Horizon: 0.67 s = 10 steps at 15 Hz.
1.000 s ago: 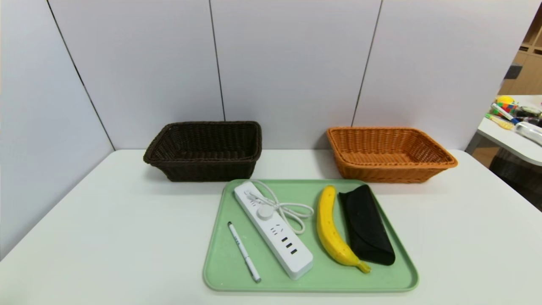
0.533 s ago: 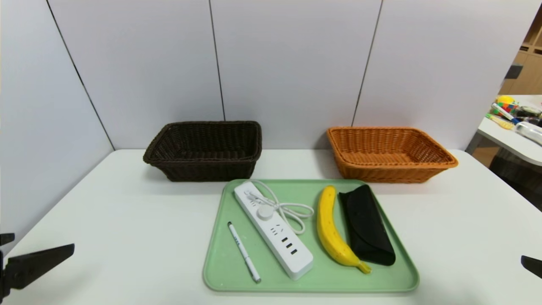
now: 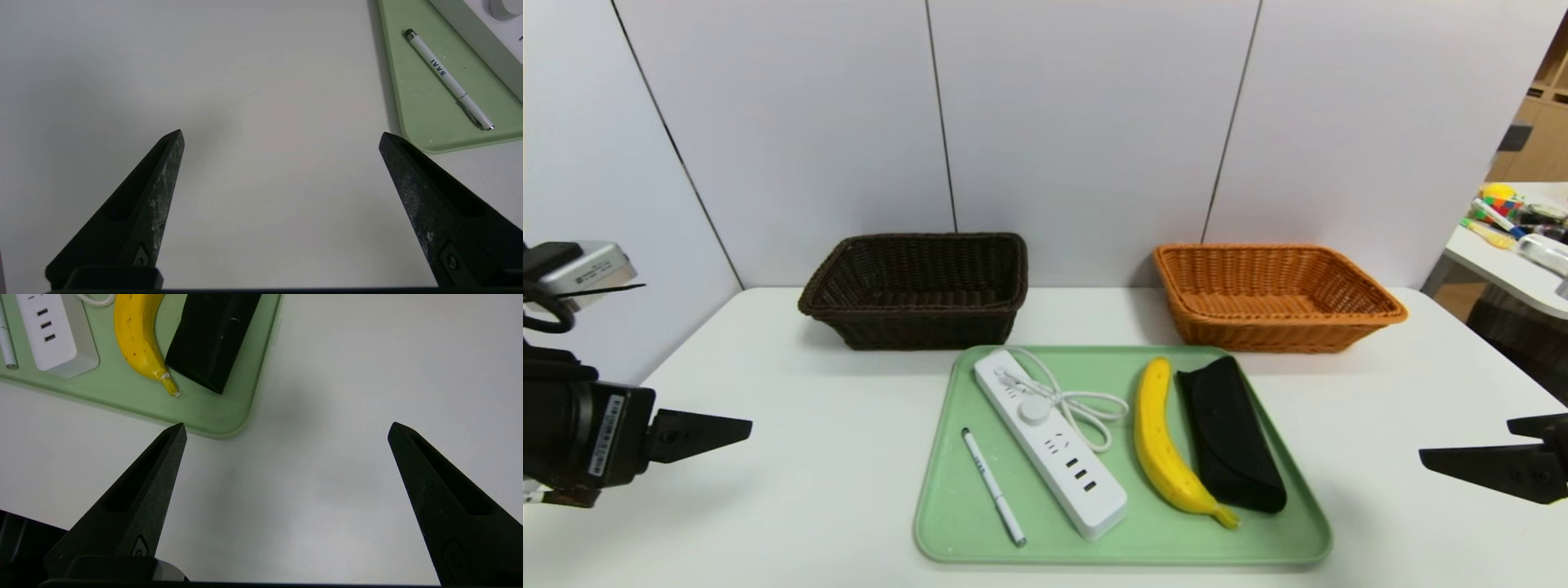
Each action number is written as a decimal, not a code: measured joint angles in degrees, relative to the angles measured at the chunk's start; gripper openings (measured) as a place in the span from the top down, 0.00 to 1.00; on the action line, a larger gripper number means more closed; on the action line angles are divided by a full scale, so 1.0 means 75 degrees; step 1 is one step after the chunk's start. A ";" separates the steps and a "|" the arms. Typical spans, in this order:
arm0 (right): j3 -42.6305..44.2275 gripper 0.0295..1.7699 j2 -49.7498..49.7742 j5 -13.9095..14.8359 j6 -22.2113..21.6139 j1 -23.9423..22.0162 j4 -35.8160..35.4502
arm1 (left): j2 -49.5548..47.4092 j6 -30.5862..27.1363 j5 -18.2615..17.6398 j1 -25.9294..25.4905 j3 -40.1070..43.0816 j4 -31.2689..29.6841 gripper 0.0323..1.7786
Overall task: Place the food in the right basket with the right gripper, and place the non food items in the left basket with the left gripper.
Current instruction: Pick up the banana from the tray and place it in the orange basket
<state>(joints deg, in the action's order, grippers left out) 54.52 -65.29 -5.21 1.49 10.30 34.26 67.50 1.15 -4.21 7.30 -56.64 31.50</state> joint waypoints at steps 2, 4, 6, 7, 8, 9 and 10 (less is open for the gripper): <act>0.0271 0.04 -0.0548 0.0005 -0.0034 0.0033 0.0000 | 0.0440 0.0067 0.0000 0.0164 -0.0119 -0.0015 0.05; 0.0507 0.04 -0.1003 0.0005 -0.0055 0.0037 -0.0008 | 0.0900 0.0533 -0.0005 0.0449 -0.0379 -0.0008 0.05; 0.0679 0.04 -0.1300 0.0008 -0.0060 0.0041 0.0008 | 0.1175 0.0813 -0.0008 0.0805 -0.0540 0.0000 0.05; 0.0735 0.04 -0.1393 0.0008 -0.0067 0.0041 0.0020 | 0.1247 0.0850 -0.0002 0.0988 -0.0562 0.0008 0.05; 0.0757 0.04 -0.1474 0.0005 -0.0075 0.0041 0.0020 | 0.1300 0.0938 -0.0002 0.1178 -0.0580 0.0011 0.05; 0.0757 0.04 -0.1526 0.0003 -0.0115 0.0041 0.0023 | 0.1330 0.1048 0.0000 0.1304 -0.0582 0.0011 0.05; 0.0753 0.04 -0.1562 0.0000 -0.0216 0.0044 0.0018 | 0.1344 0.1086 0.0003 0.1382 -0.0569 0.0015 0.05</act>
<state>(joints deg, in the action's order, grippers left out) 60.16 -77.01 -5.21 -0.13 10.63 34.39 77.58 9.29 -4.18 17.66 -60.90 31.61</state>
